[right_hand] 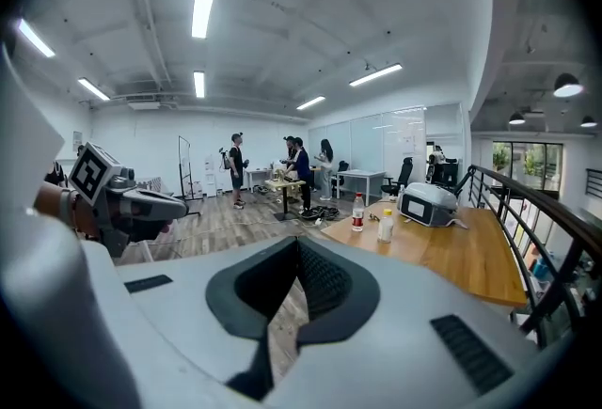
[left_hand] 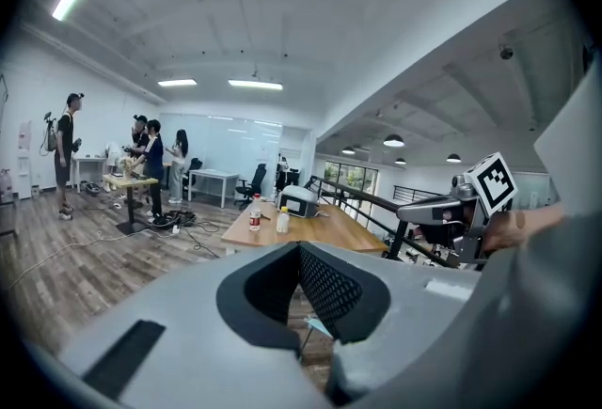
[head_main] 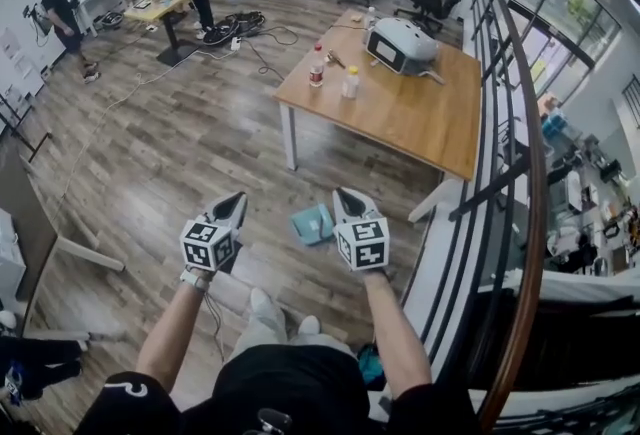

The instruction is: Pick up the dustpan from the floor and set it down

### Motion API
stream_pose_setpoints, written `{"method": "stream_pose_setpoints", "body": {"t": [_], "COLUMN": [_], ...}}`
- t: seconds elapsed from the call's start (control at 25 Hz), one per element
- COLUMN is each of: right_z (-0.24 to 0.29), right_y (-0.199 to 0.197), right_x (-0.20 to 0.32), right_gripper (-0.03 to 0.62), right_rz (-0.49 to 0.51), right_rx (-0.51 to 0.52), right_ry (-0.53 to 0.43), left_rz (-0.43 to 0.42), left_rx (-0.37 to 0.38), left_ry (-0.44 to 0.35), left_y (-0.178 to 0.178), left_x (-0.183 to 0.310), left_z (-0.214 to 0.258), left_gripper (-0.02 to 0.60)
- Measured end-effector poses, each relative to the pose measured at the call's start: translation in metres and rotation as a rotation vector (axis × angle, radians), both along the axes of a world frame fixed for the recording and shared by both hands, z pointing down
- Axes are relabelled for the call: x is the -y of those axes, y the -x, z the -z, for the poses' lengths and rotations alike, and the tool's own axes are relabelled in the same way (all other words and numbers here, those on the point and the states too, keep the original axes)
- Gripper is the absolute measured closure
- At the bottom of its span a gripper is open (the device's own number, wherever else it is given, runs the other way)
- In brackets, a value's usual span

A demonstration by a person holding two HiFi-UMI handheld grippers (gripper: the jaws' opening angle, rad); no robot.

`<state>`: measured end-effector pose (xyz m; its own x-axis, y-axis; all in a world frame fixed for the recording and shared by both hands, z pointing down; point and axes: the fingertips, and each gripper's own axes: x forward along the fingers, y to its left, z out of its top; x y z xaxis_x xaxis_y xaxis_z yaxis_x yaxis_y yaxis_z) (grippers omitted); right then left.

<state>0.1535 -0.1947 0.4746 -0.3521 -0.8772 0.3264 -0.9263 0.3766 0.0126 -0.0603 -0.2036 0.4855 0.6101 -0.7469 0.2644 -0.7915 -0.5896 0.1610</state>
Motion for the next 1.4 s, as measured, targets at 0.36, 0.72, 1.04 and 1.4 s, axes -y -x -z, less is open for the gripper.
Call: {"method": "stream_pose_setpoints", "body": {"t": [0.36, 0.72, 1.04, 1.4], "right_z": [-0.006, -0.025, -0.058, -0.145], "right_y": [0.006, 0.004, -0.016, -0.040], "right_x": [0.022, 0.032, 0.052, 0.072], "right_gripper": [0.597, 0.599, 0.598, 0.597], "right_rz": [-0.024, -0.023, -0.044, -0.050], "right_rx": [-0.003, 0.015, 0.014, 0.010], "right_ry": [0.008, 0.054, 0.074, 0.138], "left_rz": [-0.034, -0.071, -0.118, -0.148], "left_rx": [-0.004, -0.007, -0.003, -0.023], "left_ry": [0.000, -0.015, -0.031, -0.009], "left_y": [0.002, -0.009, -0.029, -0.060], "left_x": [0.026, 0.042, 0.060, 0.084], "left_z": [-0.003, -0.011, -0.037, -0.109], "left_gripper": [0.589, 0.588, 0.588, 0.588]}}
